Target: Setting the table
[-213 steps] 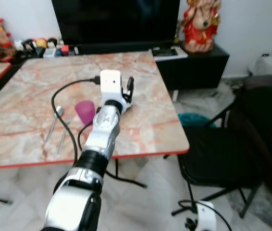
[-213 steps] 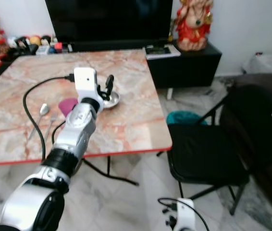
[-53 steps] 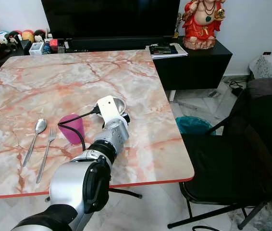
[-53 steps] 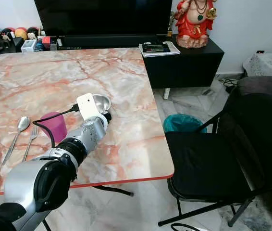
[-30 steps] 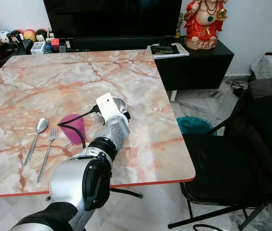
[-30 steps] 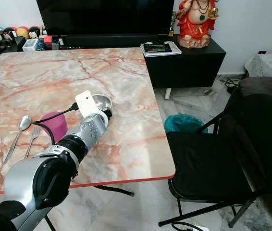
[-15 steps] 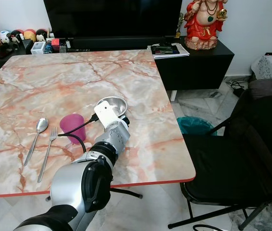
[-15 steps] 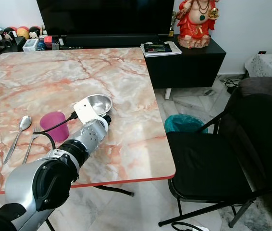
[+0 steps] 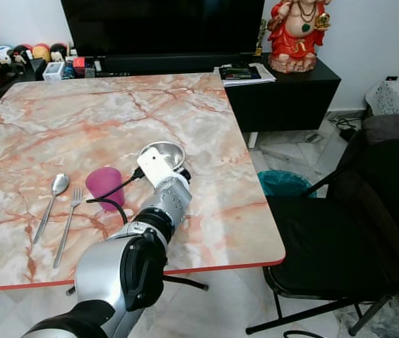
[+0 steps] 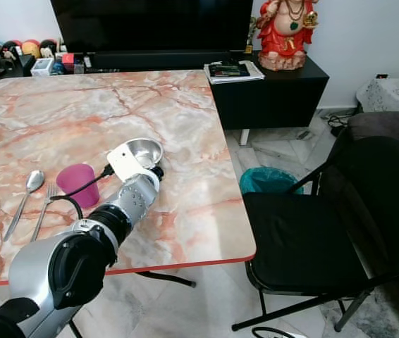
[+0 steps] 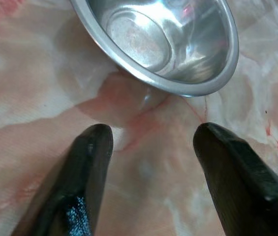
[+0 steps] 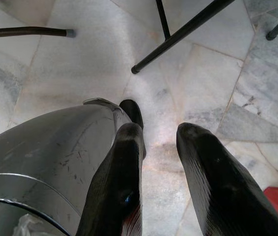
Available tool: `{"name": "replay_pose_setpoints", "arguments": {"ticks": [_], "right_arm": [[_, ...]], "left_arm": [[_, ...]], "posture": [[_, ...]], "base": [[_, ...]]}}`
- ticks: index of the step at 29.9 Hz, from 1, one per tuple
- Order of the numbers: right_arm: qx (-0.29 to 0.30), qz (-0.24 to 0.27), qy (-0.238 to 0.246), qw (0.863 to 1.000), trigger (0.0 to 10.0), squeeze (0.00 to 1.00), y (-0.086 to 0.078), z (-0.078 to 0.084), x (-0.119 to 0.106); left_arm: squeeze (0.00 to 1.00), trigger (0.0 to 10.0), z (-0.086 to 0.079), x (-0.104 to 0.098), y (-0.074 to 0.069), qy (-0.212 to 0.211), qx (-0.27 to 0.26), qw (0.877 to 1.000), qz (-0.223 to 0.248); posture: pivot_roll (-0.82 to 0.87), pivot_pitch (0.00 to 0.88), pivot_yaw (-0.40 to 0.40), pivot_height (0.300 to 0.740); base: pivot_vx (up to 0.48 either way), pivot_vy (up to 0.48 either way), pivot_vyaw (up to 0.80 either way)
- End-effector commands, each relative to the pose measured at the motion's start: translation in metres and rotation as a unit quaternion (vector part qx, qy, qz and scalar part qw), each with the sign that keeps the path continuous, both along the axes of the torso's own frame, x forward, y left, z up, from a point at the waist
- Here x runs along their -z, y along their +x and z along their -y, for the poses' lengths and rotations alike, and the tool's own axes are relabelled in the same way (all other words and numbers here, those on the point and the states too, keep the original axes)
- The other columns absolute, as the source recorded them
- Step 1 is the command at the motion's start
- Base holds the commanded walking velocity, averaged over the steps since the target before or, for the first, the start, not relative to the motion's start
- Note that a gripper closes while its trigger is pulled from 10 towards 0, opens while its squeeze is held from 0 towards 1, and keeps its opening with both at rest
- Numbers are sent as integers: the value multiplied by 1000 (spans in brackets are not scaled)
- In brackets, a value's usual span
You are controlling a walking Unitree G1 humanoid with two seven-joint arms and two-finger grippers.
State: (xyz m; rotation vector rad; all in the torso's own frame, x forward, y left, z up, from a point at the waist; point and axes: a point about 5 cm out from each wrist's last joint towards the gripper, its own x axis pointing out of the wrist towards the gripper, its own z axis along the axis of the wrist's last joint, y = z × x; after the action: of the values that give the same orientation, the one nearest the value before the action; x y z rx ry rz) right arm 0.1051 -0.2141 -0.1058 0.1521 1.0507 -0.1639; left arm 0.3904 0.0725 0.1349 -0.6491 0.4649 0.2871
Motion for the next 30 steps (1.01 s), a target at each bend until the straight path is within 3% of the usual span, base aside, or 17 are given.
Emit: {"name": "replay_pose_setpoints", "arguments": {"ticks": [1,25,30], "right_arm": [[7,4,2,1000,10000,0,0,0,0],[9,4,3,1000,10000,0,0,0,0],[9,5,3,1000,10000,0,0,-1,0]], "left_arm": [[0,0,4,6,-4,-3,1,1000,-13],[0,0,4,9,-5,-2,-5,1000,-18],[0,0,5,3,-3,16,5,1000,5]], "posture": [[-320,4,19,740],[-317,0,20,740],[-315,0,21,740]], "base": [[0,0,0],[0,0,0],[0,0,0]]}}
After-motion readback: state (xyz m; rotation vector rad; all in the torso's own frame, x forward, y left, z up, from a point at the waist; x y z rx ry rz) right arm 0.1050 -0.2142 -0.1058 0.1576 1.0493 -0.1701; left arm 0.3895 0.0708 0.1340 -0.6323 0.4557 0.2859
